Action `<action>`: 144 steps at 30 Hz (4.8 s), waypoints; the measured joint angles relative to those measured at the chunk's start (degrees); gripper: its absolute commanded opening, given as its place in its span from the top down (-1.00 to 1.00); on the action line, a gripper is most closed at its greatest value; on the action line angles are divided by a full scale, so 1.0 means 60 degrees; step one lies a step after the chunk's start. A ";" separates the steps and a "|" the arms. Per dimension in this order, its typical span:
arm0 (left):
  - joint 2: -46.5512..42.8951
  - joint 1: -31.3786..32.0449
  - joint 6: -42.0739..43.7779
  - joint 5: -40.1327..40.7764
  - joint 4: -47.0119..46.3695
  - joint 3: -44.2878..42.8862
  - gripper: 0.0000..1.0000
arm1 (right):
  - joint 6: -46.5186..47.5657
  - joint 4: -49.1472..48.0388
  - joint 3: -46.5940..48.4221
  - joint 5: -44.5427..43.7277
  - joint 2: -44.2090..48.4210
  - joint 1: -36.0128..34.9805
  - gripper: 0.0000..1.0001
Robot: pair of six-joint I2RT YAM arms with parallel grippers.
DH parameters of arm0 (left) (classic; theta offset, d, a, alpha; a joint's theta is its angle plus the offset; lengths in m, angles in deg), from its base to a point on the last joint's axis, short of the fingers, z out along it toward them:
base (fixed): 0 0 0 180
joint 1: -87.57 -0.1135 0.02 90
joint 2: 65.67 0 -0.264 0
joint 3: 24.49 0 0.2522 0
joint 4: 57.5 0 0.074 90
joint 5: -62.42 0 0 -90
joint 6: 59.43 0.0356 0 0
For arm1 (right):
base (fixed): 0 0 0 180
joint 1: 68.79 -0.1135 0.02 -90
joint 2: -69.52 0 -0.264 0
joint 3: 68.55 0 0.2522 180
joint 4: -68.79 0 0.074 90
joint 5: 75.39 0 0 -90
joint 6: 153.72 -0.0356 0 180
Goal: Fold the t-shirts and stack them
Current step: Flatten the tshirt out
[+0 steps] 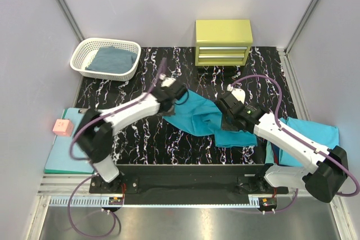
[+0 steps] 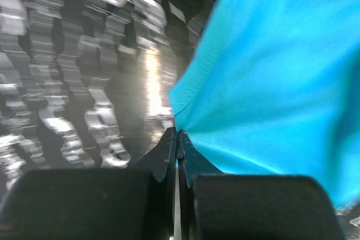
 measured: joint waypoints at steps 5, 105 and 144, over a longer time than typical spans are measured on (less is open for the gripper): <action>-0.2794 -0.1217 0.0113 0.0707 0.0437 0.0058 1.00 | 0.0051 -0.0076 0.0000 0.0015 -0.0080 0.0000 0.35; -0.1468 -0.2575 0.0357 -0.0015 0.0415 -0.1555 1.00 | 0.1341 -0.1825 0.0484 0.1180 -0.2197 -0.2197 -0.06; -0.1789 -0.1217 -0.0040 -0.0419 -0.1206 0.1836 -0.09 | 0.1286 -0.1541 -0.0044 0.1282 -0.1840 -0.2197 -0.06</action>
